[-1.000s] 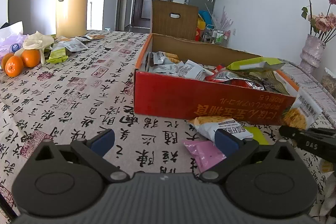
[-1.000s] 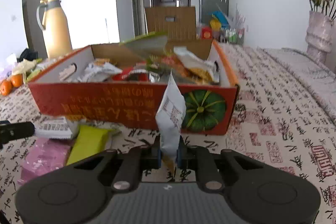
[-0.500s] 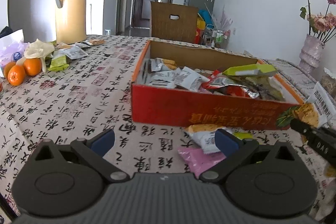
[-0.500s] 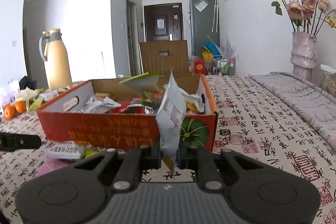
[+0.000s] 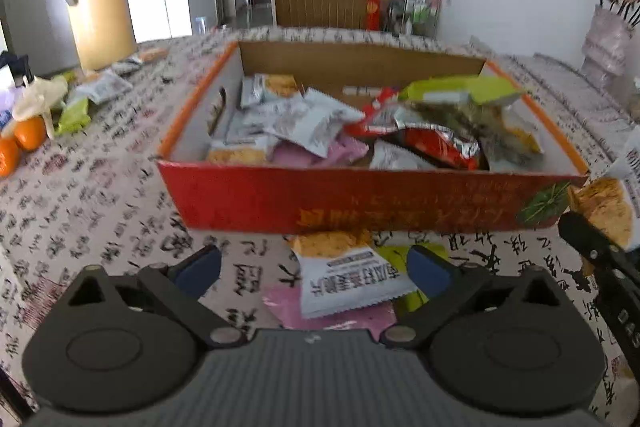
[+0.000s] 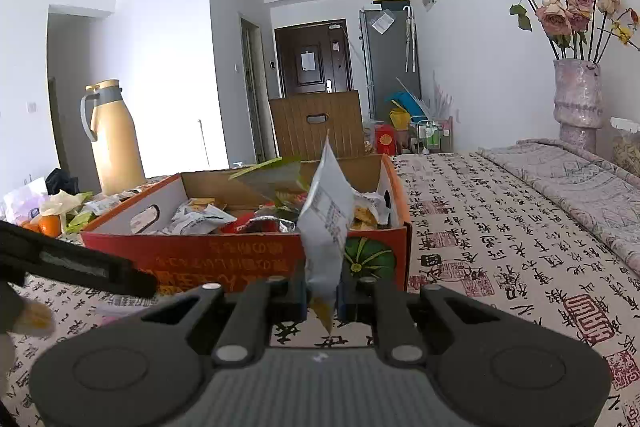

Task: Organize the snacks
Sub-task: 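Grasp a white packet with the right tool and lift it toward the box, then grasp a white cracker packet with the left tool while the right tool carries its packet over the box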

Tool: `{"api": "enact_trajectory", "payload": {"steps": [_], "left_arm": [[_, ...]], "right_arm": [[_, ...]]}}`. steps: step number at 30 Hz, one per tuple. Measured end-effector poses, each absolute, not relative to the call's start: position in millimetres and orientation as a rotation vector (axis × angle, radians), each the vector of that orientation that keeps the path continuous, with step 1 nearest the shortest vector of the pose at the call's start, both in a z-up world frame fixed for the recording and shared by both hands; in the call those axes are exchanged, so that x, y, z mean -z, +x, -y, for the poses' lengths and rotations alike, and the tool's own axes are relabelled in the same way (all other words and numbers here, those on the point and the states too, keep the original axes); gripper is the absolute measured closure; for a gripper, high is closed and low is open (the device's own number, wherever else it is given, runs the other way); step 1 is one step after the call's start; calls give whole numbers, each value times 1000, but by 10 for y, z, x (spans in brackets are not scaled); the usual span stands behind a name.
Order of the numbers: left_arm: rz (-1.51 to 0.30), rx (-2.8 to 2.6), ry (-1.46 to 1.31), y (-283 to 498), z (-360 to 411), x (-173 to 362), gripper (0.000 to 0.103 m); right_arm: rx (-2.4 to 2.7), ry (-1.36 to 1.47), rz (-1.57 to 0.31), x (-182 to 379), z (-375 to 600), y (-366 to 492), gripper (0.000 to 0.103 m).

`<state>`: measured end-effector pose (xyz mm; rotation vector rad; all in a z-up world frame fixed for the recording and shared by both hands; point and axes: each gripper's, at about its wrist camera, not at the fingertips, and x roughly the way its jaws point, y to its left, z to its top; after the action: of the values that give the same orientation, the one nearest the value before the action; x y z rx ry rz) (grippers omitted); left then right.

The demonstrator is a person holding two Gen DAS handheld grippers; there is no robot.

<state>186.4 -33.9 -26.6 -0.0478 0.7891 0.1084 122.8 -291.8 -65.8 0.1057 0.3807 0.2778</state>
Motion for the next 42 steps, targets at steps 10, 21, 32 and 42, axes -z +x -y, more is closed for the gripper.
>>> {"api": "enact_trajectory", "payload": {"steps": [10, 21, 32, 42], "left_arm": [[-822, -91, -102, 1947, 342, 351, 54], [-767, -80, -87, 1824, 302, 261, 60], [-671, -45, -104, 1546, 187, 10, 60], [-587, -20, -117, 1527, 80, -246, 60]], "right_arm": [[-294, 122, -364, 653, 2935, 1204, 91], [-294, 126, -364, 651, 2930, 1183, 91], [-307, 90, -331, 633, 2878, 1139, 91], [-332, 33, -304, 407, 2727, 1104, 91]]}}
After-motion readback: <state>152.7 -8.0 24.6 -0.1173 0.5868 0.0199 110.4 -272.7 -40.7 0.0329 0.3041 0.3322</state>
